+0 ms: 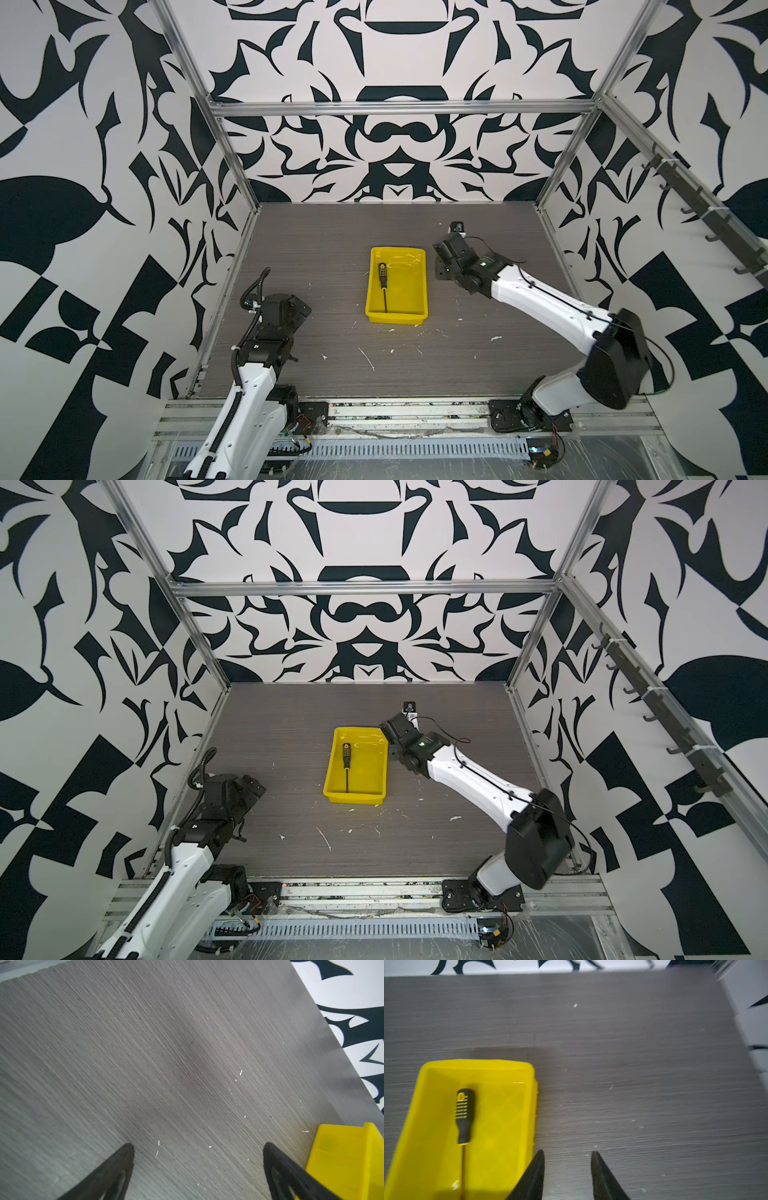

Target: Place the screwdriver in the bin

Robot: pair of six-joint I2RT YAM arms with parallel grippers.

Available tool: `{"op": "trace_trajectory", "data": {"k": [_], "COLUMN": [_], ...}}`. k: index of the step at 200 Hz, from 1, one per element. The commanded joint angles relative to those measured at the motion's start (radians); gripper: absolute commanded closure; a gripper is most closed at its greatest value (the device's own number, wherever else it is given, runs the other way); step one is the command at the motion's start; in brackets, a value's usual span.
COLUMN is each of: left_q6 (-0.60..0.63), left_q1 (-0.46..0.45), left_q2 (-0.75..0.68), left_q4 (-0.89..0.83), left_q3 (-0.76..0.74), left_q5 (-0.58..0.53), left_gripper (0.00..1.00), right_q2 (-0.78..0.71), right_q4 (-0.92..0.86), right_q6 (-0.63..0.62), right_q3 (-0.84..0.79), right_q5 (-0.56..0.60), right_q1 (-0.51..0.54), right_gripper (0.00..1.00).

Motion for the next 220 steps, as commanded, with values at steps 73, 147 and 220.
{"op": "trace_trajectory", "data": {"k": [73, 147, 220], "left_q6": [-0.022, -0.021, -0.021], "left_q1": [0.004, 0.004, 0.004], "left_q2": [-0.033, -0.013, -0.008], "left_q4": [-0.025, -0.021, -0.012], "left_q3": [-0.020, -0.015, -0.020], "left_q5": [-0.015, -0.011, -0.014], "left_gripper": [0.00, 0.00, 0.01], "right_q2": [-0.577, -0.308, 0.029], "right_q4": [0.878, 1.011, 1.424], "right_q6": [-0.757, -0.869, -0.785], "right_q3": [-0.831, -0.815, -0.837], "right_q5": [0.039, 0.106, 0.108], "right_q1": [0.007, -0.006, -0.211], "right_gripper": [0.50, 0.32, 0.30]}}
